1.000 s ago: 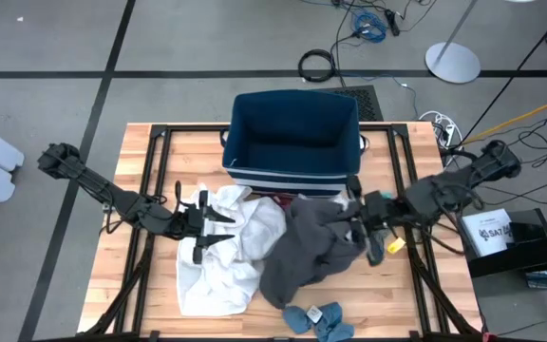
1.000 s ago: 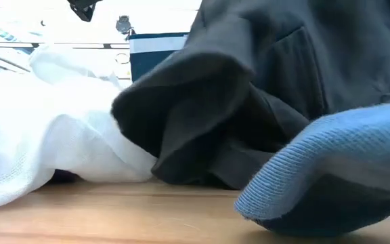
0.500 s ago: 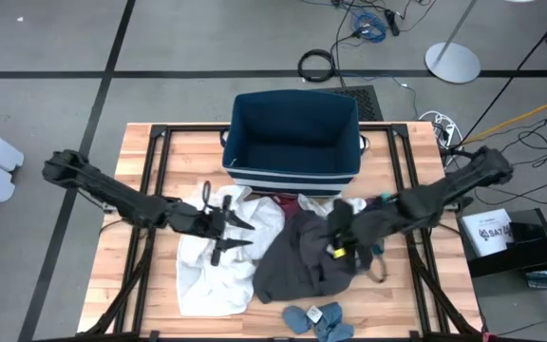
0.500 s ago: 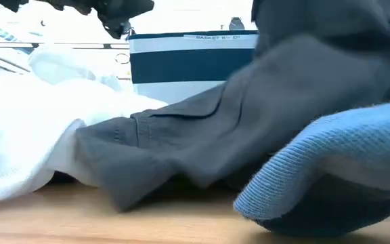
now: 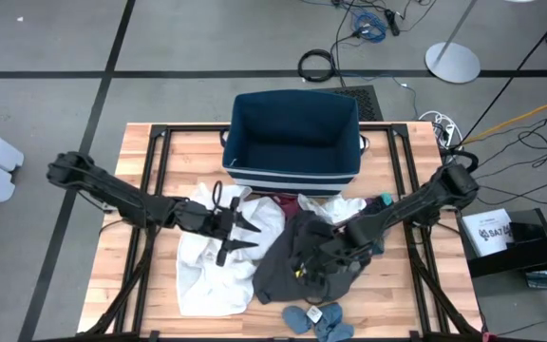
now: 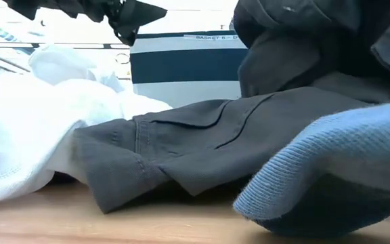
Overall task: Sort clothes
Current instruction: Put the black shorts into the blue laundry organizer
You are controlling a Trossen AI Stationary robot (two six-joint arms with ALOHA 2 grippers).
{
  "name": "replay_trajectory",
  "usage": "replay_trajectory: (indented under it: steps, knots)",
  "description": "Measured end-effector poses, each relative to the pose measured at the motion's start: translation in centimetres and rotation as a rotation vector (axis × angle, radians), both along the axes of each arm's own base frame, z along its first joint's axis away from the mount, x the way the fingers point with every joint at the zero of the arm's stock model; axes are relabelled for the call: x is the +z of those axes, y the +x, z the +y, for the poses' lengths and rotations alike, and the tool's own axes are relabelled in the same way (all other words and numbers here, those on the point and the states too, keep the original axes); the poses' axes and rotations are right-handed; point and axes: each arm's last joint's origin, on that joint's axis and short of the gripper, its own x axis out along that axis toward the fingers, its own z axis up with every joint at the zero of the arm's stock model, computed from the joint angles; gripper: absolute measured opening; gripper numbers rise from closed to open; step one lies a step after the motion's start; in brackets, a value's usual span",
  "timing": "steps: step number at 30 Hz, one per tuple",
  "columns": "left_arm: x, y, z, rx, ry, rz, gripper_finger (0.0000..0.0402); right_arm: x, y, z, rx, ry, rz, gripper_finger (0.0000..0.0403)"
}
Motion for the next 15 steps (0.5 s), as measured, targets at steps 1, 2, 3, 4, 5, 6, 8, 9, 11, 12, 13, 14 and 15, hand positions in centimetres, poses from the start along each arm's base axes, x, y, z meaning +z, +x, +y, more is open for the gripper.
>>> replay_trajectory:
  steps: [1,2,3,4,5,6,8,9,11,12,13,14,15]
  knots:
    - [0.2,-0.1,0.0,0.001,-0.01,-0.004,0.0189,0.1,0.3,0.0,0.013,-0.008,-0.013,0.0059]
    - [0.3,-0.2,0.0,0.001,-0.022,-0.008,0.0189,0.2,0.5,0.0,0.028,-0.014,-0.033,0.0073]
    - [0.4,-0.2,0.0,-0.005,-0.029,-0.011,0.0189,0.5,0.8,0.1,0.038,-0.017,-0.056,0.0088]
    - [0.6,-0.3,0.0,-0.015,-0.033,-0.013,0.0189,0.8,1.1,0.1,0.05,-0.021,-0.086,0.0104]
    - [0.7,-0.4,0.0,-0.025,-0.037,-0.019,0.0189,1.1,1.4,0.0,0.056,-0.025,-0.126,0.0121]
    - [0.8,-0.5,0.0,-0.032,-0.039,-0.022,0.0189,1.4,1.8,0.0,0.054,-0.033,-0.167,0.0137]
    - [1.0,-0.6,-0.1,-0.048,-0.044,-0.03,0.0189,1.2,2.2,-0.1,0.036,-0.055,-0.192,0.017]
    - [1.0,-0.6,-0.1,-0.049,-0.045,-0.031,0.0189,0.9,2.4,-0.3,0.03,-0.061,-0.187,0.0186]
    - [1.0,-0.7,-0.1,-0.05,-0.043,-0.024,0.0189,0.1,2.8,-0.5,0.018,-0.059,-0.158,0.0214]
    - [0.9,-0.7,-0.1,-0.05,-0.042,-0.019,0.0189,-0.4,2.9,-0.7,0.009,-0.057,-0.135,0.0227]
    - [0.9,-0.7,-0.1,-0.05,-0.041,-0.017,0.0189,-0.8,2.9,-0.8,0.004,-0.047,-0.109,0.0238]
    - [0.9,-0.7,-0.1,-0.05,-0.041,-0.013,0.0189,-1.1,2.8,-0.9,0.012,-0.03,-0.073,0.0247]
    - [0.8,-0.7,-0.1,-0.05,-0.039,-0.008,0.0189,-1.4,2.7,-1.0,0.019,-0.009,-0.033,0.0254]
